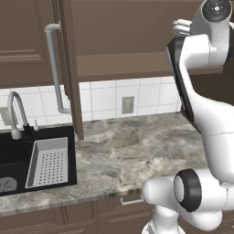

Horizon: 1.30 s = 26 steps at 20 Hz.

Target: Move the mustard and syrup bottle from the cabinet to the dining counter.

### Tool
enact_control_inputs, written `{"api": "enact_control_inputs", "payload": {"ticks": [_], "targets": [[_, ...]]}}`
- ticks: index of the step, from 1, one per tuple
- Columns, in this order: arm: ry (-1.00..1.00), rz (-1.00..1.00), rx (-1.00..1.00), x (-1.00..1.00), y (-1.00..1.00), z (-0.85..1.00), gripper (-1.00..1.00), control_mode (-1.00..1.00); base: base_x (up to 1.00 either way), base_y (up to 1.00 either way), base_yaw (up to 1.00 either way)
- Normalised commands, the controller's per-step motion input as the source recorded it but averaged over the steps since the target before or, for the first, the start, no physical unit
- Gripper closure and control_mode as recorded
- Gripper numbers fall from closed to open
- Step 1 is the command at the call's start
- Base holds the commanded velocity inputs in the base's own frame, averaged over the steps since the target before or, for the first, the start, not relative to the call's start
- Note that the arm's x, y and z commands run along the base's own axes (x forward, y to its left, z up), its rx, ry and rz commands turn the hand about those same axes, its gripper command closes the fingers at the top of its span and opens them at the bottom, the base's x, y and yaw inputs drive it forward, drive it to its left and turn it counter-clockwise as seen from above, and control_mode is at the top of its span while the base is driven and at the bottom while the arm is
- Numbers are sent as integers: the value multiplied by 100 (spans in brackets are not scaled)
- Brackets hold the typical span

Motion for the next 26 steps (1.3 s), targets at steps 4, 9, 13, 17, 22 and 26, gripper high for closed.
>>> {"api": "enact_control_inputs", "payload": {"ticks": [4,9,13,17,22,26], "targets": [[1,6,0,-100,35,5,100,-100,0,0,0],[5,7,0,-100,12,-1,100,-100,0,0,0],[16,8,0,-77,20,-34,100,-100,0,0,0],[22,7,0,-31,6,-62,100,-100,0,0,0],[22,2,0,-1,4,-58,100,-100,0,0,0],[4,0,0,-16,7,-12,100,100,-44,0,1]]}}
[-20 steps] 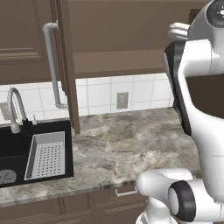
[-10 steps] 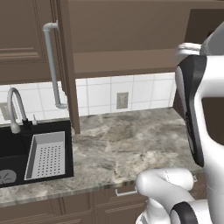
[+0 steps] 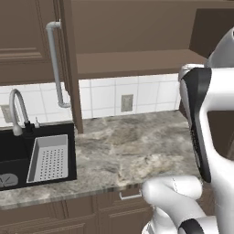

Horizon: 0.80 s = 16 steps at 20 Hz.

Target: Move the mustard and syrup bottle from the cabinet to the dining counter.

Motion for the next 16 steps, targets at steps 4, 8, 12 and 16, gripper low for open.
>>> {"api": "enact_control_inputs", "payload": {"ticks": [4,8,12,16], "targets": [[0,0,0,0,0,0,100,100,-100,0,1],[0,0,0,0,0,0,100,100,-100,0,0],[0,0,0,0,0,0,100,100,-100,3,30],[0,0,0,0,0,0,100,100,-52,20,78]]}}
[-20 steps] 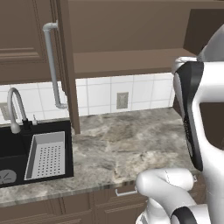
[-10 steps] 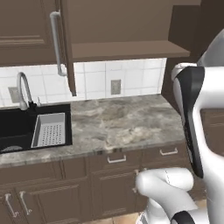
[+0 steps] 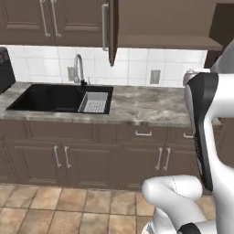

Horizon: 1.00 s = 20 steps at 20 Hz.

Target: Move the mustard and syrup bottle from the cabinet to the dining counter.

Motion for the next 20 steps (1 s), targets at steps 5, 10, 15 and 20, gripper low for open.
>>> {"api": "enact_control_inputs", "payload": {"ticks": [5,10,15,20], "targets": [[0,0,0,0,0,0,100,100,-27,35,86],[0,0,0,0,0,0,100,100,-24,54,84],[0,0,0,0,0,0,100,100,-25,61,84],[0,0,0,0,0,0,100,100,-21,78,81]]}}
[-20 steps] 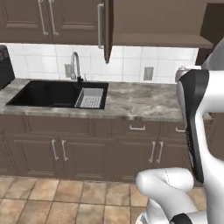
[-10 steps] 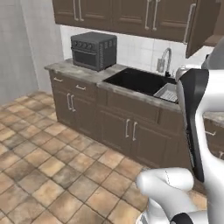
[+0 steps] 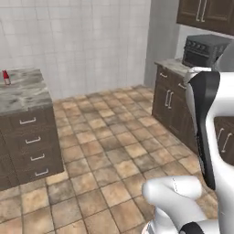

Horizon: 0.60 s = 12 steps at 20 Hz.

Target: Move the mustard and syrup bottle from the cabinet to the dining counter.

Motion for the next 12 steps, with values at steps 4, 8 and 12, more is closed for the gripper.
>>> {"api": "enact_control_inputs", "payload": {"ticks": [4,8,12], "targets": [[0,0,0,0,0,0,100,100,-8,98,77],[0,0,0,0,0,0,100,100,4,100,70],[0,0,0,0,0,0,100,100,57,89,44]]}}
